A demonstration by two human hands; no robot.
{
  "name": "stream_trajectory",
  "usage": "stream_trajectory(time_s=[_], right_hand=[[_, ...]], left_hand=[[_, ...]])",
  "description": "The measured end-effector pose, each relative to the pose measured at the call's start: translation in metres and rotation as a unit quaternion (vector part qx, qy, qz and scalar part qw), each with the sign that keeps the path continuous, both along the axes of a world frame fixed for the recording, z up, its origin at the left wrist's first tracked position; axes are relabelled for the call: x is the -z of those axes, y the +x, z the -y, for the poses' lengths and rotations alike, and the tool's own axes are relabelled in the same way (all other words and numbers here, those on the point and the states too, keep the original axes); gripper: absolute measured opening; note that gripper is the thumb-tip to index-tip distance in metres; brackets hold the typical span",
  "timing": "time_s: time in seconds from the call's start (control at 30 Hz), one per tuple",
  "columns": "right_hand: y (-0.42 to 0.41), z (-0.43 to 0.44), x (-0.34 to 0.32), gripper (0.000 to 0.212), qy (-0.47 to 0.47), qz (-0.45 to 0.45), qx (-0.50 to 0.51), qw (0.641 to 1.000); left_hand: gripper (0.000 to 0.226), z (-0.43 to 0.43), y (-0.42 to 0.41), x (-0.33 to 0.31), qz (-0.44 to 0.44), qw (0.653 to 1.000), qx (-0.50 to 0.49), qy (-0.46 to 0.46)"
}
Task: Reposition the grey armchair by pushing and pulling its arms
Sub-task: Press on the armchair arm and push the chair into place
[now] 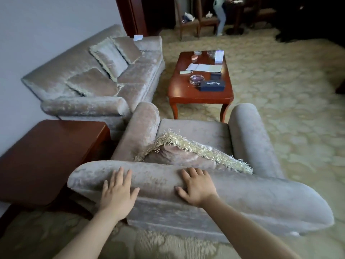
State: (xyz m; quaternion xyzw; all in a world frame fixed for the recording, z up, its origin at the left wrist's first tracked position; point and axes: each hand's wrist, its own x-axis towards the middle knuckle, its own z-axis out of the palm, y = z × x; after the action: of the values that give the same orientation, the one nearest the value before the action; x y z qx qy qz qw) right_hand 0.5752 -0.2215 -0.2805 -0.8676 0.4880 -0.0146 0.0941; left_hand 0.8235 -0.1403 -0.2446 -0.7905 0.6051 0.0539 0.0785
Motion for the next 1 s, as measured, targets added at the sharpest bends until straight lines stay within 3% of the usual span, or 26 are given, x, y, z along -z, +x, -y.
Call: stream_trajectory(time_s=[0.23, 0.47, 0.63, 0.8, 0.9, 1.0], right_hand=[[0.006, 0.002, -0.001, 0.075, 0.005, -0.037, 0.015, 0.999], [0.005, 0.003, -0.002, 0.067, -0.007, 0.002, 0.015, 1.000], [0.020, 0.008, -0.008, 0.067, 0.030, -0.037, 0.053, 0.997], [0.134, 0.018, -0.018, 0.061, 0.053, 0.006, 0.032, 0.998], [0.230, 0.013, -0.015, 0.069, 0.062, 0.025, 0.001, 0.998], [0.314, 0.000, -0.010, 0.083, 0.060, -0.008, -0.026, 0.998]], left_hand=[[0.067, 0.045, 0.058, 0.016, -0.007, 0.996, 0.076, 0.034], [0.079, 0.064, 0.094, 0.034, -0.037, 0.990, 0.132, 0.006], [0.062, 0.079, 0.137, 0.034, -0.078, 0.976, 0.201, 0.004], [0.062, 0.099, 0.186, 0.036, -0.119, 0.987, 0.104, 0.035], [0.057, 0.110, 0.216, 0.038, -0.148, 0.985, 0.029, 0.078], [0.053, 0.100, 0.246, 0.046, -0.248, 0.965, -0.051, 0.072]])
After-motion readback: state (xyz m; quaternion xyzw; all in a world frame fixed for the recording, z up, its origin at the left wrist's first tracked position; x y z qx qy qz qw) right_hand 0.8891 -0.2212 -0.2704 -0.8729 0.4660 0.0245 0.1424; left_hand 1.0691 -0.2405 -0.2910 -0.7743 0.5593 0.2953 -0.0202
